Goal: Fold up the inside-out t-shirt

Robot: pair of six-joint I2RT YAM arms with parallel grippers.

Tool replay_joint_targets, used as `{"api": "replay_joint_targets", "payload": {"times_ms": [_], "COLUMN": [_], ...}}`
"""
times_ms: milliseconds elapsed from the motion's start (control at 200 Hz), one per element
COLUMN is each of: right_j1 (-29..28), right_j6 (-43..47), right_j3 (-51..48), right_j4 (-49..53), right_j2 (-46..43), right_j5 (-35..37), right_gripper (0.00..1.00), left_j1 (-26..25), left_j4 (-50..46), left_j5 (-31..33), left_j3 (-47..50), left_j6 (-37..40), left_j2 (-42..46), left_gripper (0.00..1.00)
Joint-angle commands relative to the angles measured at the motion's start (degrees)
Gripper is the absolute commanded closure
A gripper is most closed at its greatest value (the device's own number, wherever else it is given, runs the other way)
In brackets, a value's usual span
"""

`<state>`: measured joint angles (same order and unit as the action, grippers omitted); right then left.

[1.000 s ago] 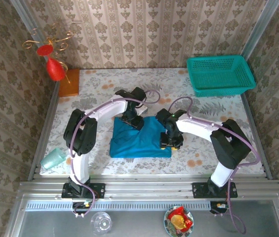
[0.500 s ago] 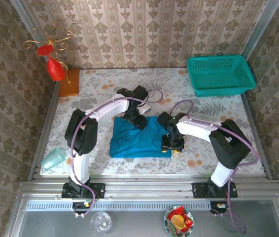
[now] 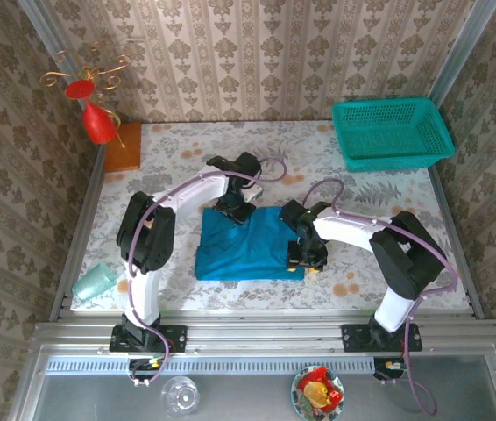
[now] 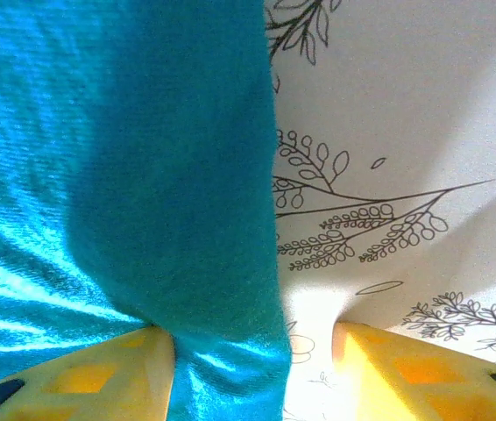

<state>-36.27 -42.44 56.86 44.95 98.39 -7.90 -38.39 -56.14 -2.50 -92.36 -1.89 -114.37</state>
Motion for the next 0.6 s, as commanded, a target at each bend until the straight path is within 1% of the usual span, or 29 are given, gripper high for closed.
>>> {"api": "replay_joint_targets", "payload": {"times_ms": [0,170,255,270,305,480,595], "right_j1": [0.0,0.0,0.0,0.0,0.0,0.0,0.0], "right_j6": [-1.0,-1.2,-1.2,-1.2,-1.2,-1.1,-1.1], "right_j3": [-1.8,-2.7,-2.9,-2.8,-2.8,-2.8,-2.9], "right_j4": [0.1,0.1,0.1,0.1,0.1,0.5,0.5], "right_j2": [1.5,1.5,1.5,1.6,1.6,1.6,1.5], "right_j5": [1.0,1.2,1.2,1.1,1.1,1.2,1.2], "right_gripper": [0.48,0.48,0.48,0.48,0.48,0.48,0.48], "left_j1": [4.1,10.2,11.9,13.4,14.6,18.3,20.1], "left_j4": [-0.7,0.4,0.8,0.8,0.4,-1.2,-1.1], "left_j5": [0.7,-1.8,-2.3,-2.4,-2.9,-3.2,-4.3], "left_j3": [-0.4,-0.1,-0.6,-0.9,-1.6,-3.7,-3.8], "left_j6": [-0.5,-0.6,-1.1,-1.2,-1.3,-2.4,-3.3], "left_j2": [3.2,2.3,1.4,1.2,0.5,-2.9,-5.2], "left_gripper": [0.91,0.92,0.91,0.91,0.91,0.9,0.88]}}
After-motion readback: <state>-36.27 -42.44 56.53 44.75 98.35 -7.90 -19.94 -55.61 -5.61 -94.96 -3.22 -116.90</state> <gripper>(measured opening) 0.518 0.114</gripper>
